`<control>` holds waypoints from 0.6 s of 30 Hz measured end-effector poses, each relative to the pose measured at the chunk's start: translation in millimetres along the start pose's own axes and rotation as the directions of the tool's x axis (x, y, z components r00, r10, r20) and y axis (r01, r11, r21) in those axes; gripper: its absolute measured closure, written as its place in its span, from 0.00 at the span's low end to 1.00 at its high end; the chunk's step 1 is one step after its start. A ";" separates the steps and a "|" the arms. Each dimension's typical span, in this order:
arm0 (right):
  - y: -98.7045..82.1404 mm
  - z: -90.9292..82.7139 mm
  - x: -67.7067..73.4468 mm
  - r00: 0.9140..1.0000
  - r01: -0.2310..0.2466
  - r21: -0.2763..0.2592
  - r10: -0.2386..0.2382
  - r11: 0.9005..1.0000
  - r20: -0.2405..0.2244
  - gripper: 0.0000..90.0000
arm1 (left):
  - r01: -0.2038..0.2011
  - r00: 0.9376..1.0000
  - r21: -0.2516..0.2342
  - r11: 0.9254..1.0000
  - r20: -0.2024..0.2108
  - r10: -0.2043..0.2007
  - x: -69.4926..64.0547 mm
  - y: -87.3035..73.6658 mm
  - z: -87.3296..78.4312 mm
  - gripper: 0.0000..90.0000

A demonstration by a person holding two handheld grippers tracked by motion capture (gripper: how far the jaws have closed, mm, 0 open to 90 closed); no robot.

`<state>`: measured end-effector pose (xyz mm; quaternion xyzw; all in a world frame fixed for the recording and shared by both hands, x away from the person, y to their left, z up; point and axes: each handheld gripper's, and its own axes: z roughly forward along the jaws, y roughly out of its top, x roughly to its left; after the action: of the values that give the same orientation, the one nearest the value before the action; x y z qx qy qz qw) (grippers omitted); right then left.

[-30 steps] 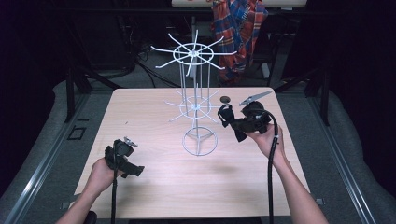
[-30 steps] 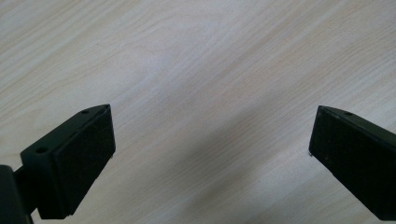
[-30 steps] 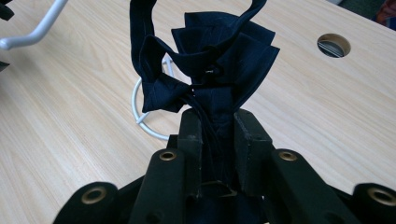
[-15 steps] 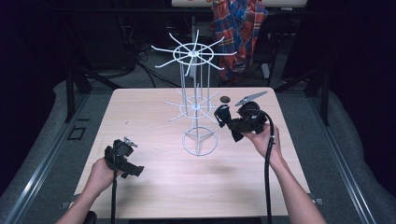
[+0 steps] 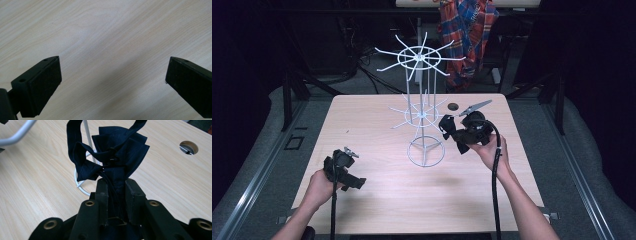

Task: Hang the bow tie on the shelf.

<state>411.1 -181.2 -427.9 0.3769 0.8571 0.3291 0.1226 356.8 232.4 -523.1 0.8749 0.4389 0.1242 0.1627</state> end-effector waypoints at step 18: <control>1.5 1.4 -1.0 1.000 -0.003 -0.026 0.003 1.000 0.023 0.83 | 0.007 1.000 -0.006 1.000 -0.006 -0.007 -1.4 -1.0 -2.6 0.00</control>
<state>413.3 -180.5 -428.0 0.3803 0.8507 0.3361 0.1368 354.3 232.3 -521.3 0.8726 0.4419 0.1275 0.1643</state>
